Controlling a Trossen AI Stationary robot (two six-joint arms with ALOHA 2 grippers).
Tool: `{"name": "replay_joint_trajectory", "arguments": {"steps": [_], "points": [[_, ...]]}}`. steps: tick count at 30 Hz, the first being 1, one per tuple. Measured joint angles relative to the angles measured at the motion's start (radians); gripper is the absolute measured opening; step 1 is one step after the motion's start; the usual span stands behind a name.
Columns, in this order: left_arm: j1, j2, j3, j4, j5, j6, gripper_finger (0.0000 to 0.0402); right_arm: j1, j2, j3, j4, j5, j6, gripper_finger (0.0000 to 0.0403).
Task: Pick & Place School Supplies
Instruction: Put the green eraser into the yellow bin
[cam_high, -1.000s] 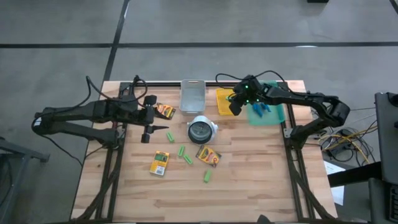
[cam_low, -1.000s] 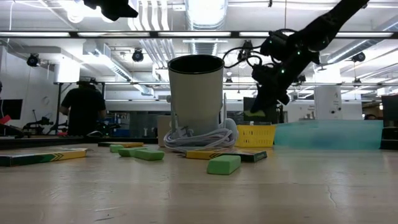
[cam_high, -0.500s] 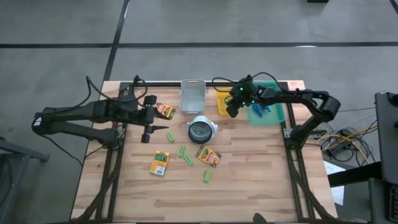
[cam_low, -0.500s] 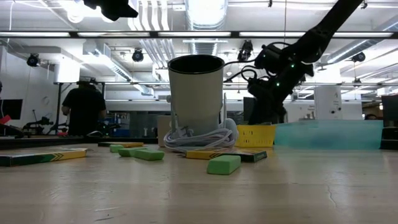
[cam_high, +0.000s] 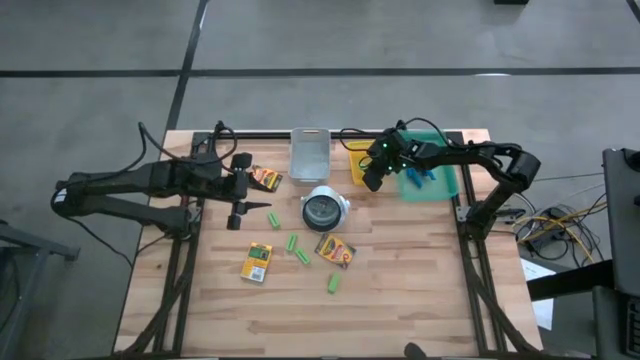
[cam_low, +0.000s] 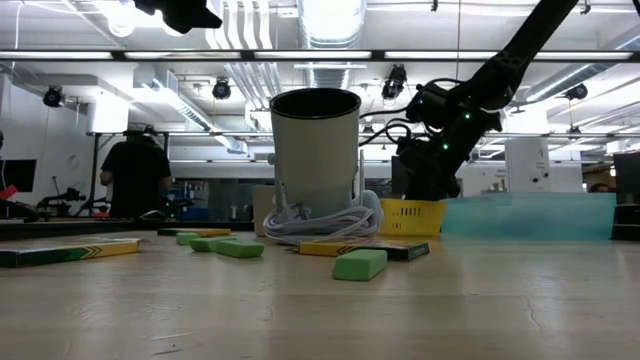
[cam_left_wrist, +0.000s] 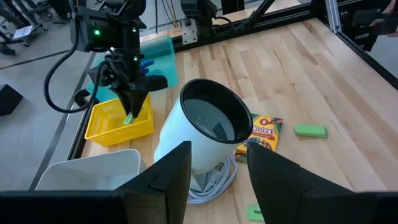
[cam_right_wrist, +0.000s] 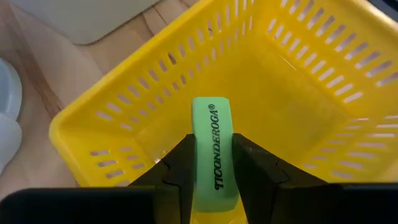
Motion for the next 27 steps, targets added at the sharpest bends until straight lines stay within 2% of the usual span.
{"name": "replay_joint_trajectory", "arguments": {"steps": [20,27], "points": [[0.0,0.0,0.0,0.0,0.0,0.0,0.0161,0.0,-0.012,0.0,0.037,-0.013,-0.044,0.014],[0.0,0.0,0.0,0.0,0.0,0.0,0.0161,0.0,-0.109,0.009,0.07,-0.006,-0.054,0.0141]]}}
